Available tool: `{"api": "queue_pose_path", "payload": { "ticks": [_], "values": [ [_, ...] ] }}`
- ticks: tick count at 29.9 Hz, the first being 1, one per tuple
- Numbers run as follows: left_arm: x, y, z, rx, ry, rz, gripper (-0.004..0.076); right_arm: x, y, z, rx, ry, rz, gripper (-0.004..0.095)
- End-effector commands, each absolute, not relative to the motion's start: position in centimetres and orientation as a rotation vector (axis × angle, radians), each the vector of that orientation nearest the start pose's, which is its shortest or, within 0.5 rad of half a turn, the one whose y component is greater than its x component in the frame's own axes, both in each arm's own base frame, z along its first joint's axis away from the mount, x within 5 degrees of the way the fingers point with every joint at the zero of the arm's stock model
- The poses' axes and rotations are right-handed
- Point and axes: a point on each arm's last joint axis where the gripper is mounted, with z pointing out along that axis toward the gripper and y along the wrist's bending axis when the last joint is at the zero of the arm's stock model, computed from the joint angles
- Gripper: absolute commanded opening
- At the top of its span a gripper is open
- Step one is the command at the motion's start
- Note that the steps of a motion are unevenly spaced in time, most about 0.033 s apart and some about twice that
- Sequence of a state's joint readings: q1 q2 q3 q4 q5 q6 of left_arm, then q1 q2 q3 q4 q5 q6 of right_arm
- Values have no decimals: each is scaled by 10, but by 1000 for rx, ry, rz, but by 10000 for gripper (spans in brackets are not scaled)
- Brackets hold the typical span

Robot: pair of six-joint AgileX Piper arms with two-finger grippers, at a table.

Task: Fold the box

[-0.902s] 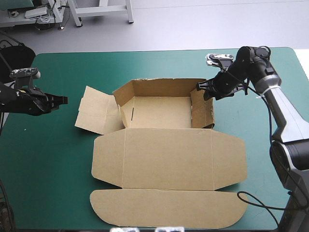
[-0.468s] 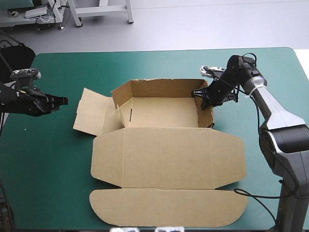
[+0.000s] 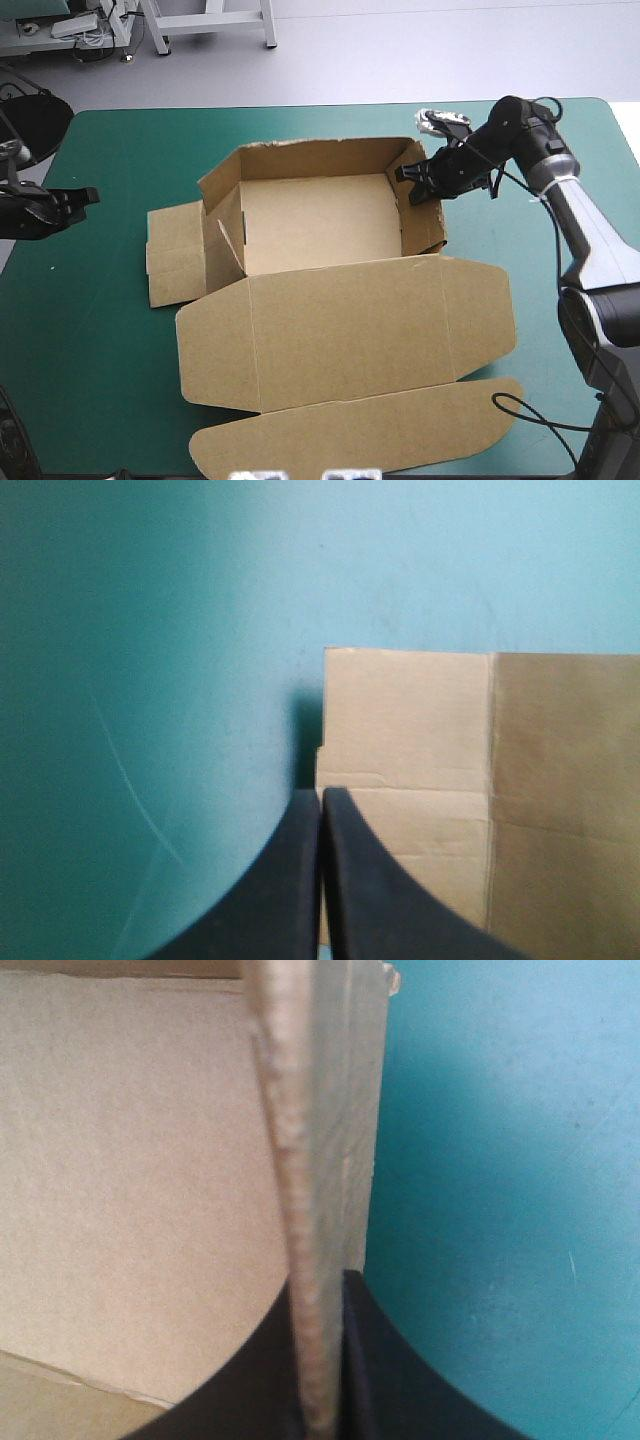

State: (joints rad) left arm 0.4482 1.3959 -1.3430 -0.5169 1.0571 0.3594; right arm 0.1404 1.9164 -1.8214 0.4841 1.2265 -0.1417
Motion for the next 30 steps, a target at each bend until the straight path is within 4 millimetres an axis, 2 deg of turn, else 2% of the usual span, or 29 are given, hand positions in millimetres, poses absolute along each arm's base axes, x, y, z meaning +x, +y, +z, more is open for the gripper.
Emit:
{"api": "queue_pose_path", "payload": {
  "ticks": [1, 6, 12, 17, 20, 24, 30],
  "values": [
    [265, 103, 396, -349, 2234, -377, -9, 371, 82, 393, -267, 2495, 832, -17],
    [261, 122, 398, -426, 2153, -441, -9, 344, 59, 440, -234, 2300, 948, -17],
    [270, 127, 398, -417, 2063, -594, -9, 309, 35, 481, -205, 2156, 914, -17],
    [281, 120, 399, -356, 1952, -869, -9, 284, 36, 505, -240, 2039, 975, -17],
    [286, 111, 404, -280, 1871, -1052, -9, 279, 38, 509, -251, 2027, 971, -17],
    [288, 92, 410, -187, 1847, -1153, -9, 277, 42, 510, -264, 2020, 990, -18],
    [291, 45, 424, -46, 1805, -1291, -9, 274, 59, 509, -335, 2034, 1002, -17]
  ]
}}
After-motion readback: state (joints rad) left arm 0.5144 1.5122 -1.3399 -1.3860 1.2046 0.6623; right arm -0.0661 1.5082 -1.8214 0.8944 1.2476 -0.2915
